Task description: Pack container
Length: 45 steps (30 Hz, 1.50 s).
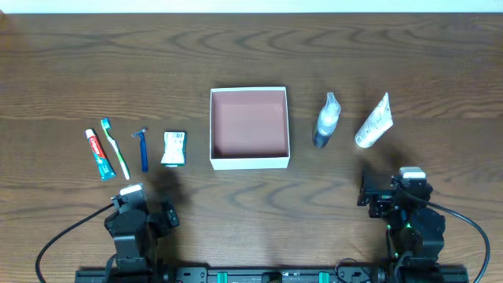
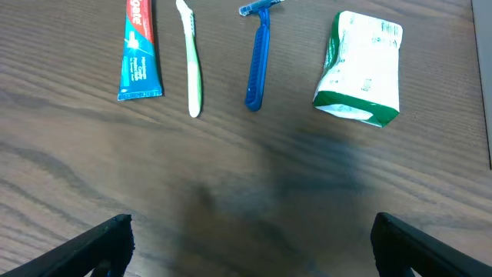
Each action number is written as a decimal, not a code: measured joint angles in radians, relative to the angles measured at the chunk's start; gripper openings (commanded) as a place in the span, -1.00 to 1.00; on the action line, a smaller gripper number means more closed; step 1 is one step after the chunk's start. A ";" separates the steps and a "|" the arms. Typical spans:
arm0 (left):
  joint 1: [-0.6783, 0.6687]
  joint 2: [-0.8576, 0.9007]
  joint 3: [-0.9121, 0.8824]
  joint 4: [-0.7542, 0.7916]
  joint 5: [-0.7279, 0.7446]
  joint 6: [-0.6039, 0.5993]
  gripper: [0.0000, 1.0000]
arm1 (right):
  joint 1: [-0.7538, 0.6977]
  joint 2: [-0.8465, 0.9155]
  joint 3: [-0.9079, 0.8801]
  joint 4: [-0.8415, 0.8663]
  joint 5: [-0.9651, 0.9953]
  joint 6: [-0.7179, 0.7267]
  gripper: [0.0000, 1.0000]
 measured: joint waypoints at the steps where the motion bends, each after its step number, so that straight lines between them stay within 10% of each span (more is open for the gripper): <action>1: 0.000 0.000 0.000 0.000 0.000 0.000 0.96 | 0.000 0.000 0.000 0.000 0.000 0.000 0.98; 45: 0.000 0.000 -0.002 0.025 0.000 0.004 0.96 | 0.000 0.000 0.000 0.000 0.000 0.000 0.99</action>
